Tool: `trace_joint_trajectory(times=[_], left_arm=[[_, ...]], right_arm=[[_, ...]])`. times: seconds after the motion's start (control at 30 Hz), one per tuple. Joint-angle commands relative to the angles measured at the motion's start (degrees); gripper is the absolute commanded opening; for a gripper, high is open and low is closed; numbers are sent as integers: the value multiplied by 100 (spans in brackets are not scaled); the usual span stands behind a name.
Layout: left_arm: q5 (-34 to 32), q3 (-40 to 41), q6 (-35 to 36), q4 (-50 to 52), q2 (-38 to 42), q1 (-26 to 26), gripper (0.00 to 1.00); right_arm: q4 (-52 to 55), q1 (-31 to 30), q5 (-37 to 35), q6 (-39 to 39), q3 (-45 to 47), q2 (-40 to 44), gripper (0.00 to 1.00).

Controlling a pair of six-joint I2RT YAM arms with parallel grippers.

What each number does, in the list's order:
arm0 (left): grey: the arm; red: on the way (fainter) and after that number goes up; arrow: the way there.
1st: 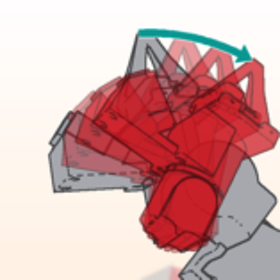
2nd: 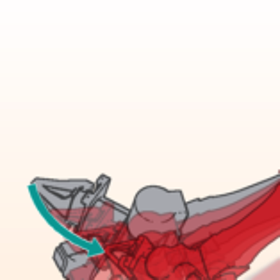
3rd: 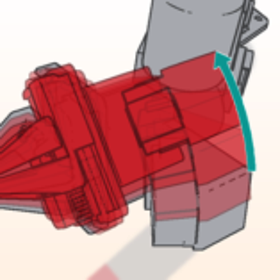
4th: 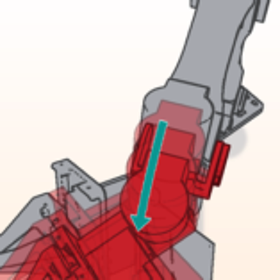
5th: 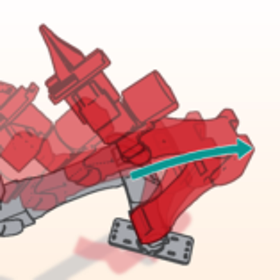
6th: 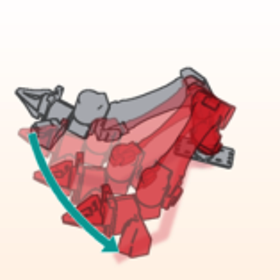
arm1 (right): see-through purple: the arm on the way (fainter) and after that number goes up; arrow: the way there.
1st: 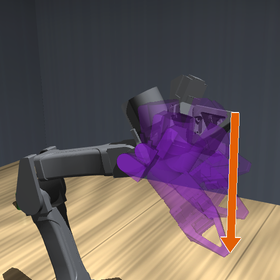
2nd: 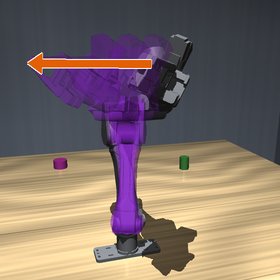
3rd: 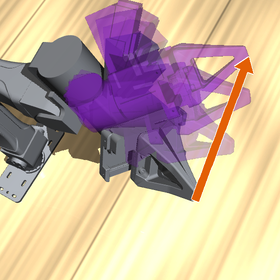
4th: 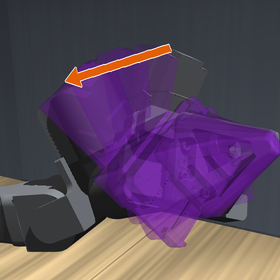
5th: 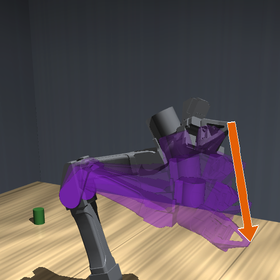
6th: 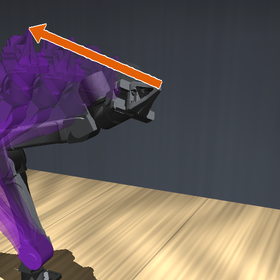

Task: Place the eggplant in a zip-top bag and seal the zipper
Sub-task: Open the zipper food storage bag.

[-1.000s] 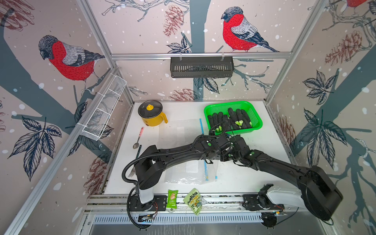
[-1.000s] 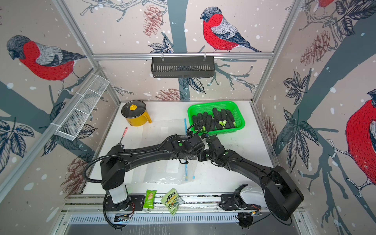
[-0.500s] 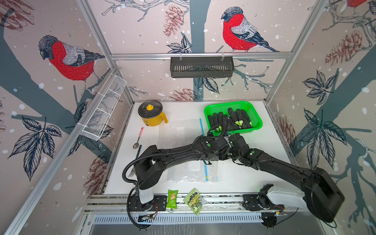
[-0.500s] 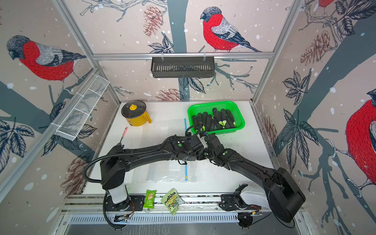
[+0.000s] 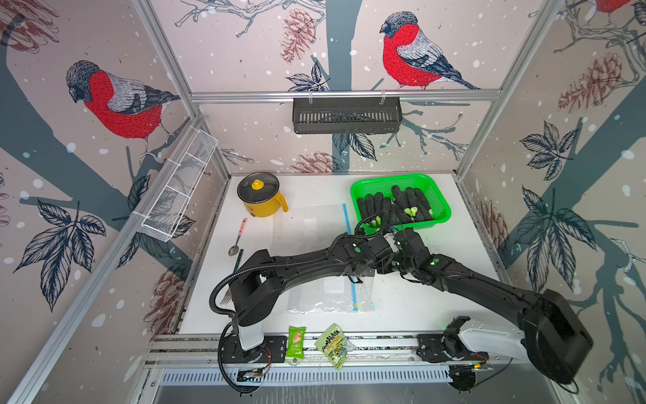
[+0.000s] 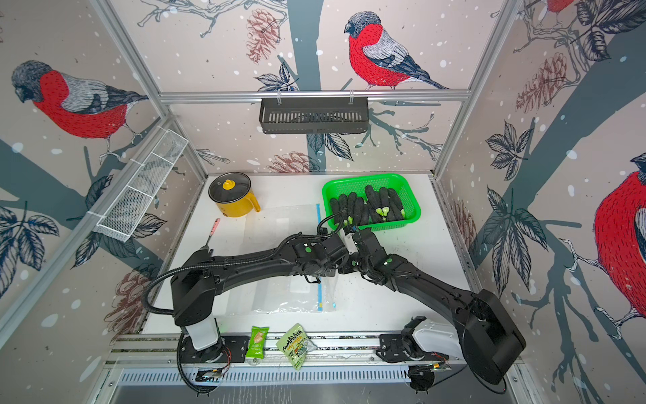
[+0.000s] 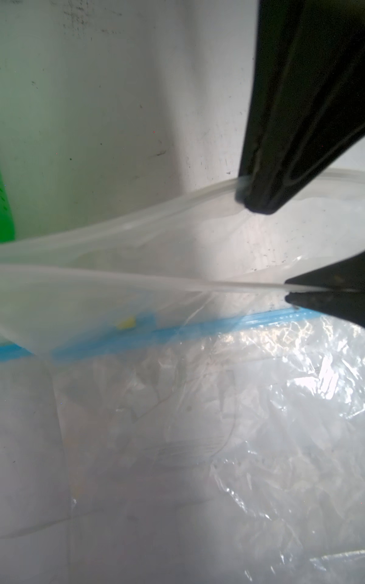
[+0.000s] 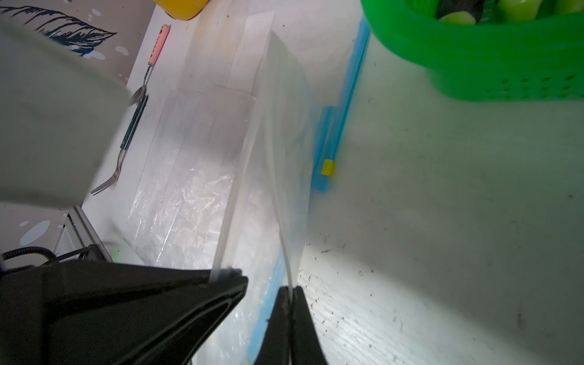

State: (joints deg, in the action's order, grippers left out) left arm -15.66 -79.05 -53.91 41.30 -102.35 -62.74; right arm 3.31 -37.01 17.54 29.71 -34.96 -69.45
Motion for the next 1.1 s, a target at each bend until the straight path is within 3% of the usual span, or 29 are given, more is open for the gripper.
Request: trace_joint_trajectory(times=[0.0,0.37,0.67,1.07], left_arm=[[-427,-28,-104,246,182,42,1],[-1731,-1251,-221,2135,68,119,0],[-2684,-2862,-36,3648,-398,318,0],[-2605,-3441,378,3614,-513,675,0]], right_arm=[[86,29,-32,-166,-134,-10,4],[378,17,50,-557,-1264,-769,4],[780,111,91,-922,-2494,-1372,3],[1103,597,280,-1175,-2925,-1475,4]])
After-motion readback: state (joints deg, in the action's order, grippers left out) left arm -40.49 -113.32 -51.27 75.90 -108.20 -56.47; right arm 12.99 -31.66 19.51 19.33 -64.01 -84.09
